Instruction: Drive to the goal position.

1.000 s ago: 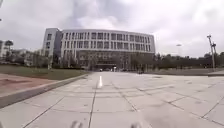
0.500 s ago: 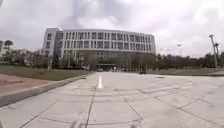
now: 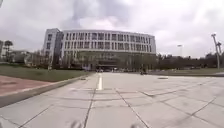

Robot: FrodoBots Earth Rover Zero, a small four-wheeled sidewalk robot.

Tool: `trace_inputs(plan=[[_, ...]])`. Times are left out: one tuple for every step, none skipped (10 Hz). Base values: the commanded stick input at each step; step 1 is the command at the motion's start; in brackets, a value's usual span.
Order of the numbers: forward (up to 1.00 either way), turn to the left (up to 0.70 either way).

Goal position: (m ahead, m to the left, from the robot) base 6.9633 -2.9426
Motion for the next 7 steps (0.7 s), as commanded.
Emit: trace_inputs(plan=[[0.7, 0.0], [0.7, 0.0], [0.7, 0.0], [0.7, 0.0], [0.7, 0.0], [0.7, 0.0], [0.7, 0.0]])
